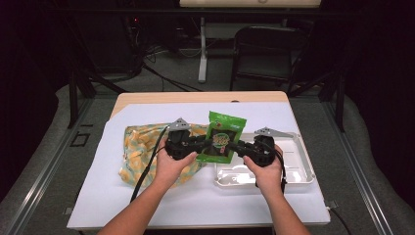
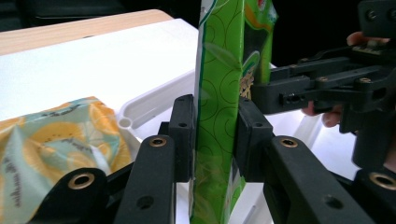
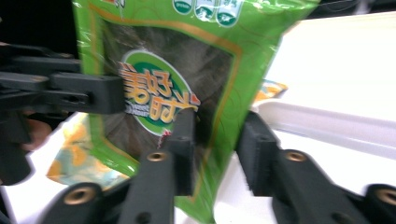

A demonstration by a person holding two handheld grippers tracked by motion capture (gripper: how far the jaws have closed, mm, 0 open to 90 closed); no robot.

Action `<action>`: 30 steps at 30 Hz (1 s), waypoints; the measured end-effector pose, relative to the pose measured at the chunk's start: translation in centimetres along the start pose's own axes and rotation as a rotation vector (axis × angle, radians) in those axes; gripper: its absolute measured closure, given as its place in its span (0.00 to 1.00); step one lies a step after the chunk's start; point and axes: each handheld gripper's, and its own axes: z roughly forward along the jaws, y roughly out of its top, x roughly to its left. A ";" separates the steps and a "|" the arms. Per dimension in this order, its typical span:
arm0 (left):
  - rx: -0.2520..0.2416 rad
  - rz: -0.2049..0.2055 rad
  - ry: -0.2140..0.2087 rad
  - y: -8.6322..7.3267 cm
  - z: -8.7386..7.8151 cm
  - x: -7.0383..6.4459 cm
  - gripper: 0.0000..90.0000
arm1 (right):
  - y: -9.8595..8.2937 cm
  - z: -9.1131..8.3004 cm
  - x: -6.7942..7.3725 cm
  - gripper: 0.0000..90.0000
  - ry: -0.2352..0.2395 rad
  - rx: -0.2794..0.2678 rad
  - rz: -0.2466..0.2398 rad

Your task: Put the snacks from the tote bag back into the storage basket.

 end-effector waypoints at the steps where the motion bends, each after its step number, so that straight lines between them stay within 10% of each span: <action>1: 0.000 -0.005 -0.002 0.0 0.0 0.0 0.80 | 0.0 -0.1 -0.1 0.86 0.001 0.007 -0.004; 30: 0.016 0.025 0.014 0.6 2.1 -0.7 0.78 | 1.0 -1.7 -0.8 1.00 -0.086 -0.026 -0.028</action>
